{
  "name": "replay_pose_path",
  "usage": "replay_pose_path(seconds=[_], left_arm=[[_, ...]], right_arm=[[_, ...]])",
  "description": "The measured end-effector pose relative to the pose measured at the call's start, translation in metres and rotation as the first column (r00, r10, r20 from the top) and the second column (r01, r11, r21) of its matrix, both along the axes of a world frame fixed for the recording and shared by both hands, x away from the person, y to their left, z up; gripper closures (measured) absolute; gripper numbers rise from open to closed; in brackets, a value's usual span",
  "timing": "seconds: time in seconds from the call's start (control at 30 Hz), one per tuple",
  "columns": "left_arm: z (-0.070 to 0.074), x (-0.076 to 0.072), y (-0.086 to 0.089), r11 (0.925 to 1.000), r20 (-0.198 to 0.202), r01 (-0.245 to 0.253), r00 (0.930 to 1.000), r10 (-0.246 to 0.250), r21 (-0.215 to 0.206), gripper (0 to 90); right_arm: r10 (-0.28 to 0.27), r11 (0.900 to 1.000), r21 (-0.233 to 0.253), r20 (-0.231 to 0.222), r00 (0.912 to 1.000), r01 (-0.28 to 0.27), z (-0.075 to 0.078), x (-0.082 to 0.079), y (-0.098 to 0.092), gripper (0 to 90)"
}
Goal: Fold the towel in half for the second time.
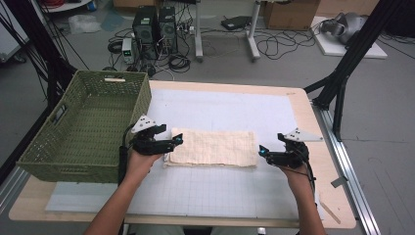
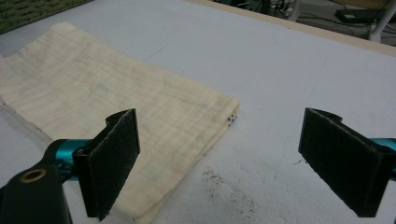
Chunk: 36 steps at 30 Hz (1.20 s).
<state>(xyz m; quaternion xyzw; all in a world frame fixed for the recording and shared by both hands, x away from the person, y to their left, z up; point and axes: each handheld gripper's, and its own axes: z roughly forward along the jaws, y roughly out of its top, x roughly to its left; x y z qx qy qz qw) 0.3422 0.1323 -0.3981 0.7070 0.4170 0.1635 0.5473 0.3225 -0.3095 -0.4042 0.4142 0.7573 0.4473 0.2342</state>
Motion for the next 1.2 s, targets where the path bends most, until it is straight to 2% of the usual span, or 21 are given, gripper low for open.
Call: replay_pose_path(seconds=[0.1, 0.3, 0.43, 0.5, 0.6, 0.77, 0.93, 1.2], left_arm=[[-0.001, 0.003, -0.001, 0.9999, -0.010, -0.010, 0.9999, 0.010, -0.002, 22.4], [0.001, 0.016, -0.007, 1.0000, -0.027, -0.004, 0.9996, 0.004, 0.002, 21.6], [0.009, 0.027, -0.007, 0.9997, -0.009, -0.024, 0.9997, 0.024, 0.006, 21.2], [0.012, 0.033, -0.008, 0.9982, 0.002, -0.053, 0.9986, 0.053, 0.027, 27.9], [0.012, 0.041, -0.008, 0.9969, -0.002, -0.052, 0.9986, 0.052, 0.059, 32.2], [0.000, 0.054, -0.008, 0.9936, -0.051, -0.054, 0.9969, 0.059, 0.099, 36.9], [-0.015, 0.063, -0.011, 0.9879, -0.110, -0.044, 0.9920, 0.061, 0.148, 42.7], [-0.029, 0.071, -0.011, 0.9794, -0.147, -0.028, 0.9874, 0.058, 0.200, 51.0]], right_arm=[[0.000, 1.000, -0.014, -0.004, 1.0000, 0.000, -0.001, 0.000, 0.001, 11.9], [-0.007, 1.000, 0.009, -0.004, 1.0000, 0.007, -0.002, 0.001, 0.000, 11.9], [0.002, 1.000, 0.001, -0.008, 1.0000, -0.002, -0.003, 0.004, 0.000, 11.9], [0.003, 1.000, 0.004, -0.010, 0.9999, -0.003, -0.004, 0.004, 0.000, 11.9], [0.015, 1.000, -0.006, -0.015, 0.9998, -0.015, -0.005, 0.005, 0.001, 11.9], [0.017, 1.000, 0.007, -0.019, 0.9997, -0.017, -0.004, 0.004, 0.002, 11.9], [0.027, 1.000, 0.002, -0.023, 0.9994, -0.027, -0.005, 0.004, 0.003, 11.9], [0.028, 1.000, -0.002, -0.035, 0.9990, -0.028, -0.008, 0.006, 0.004, 11.9]])
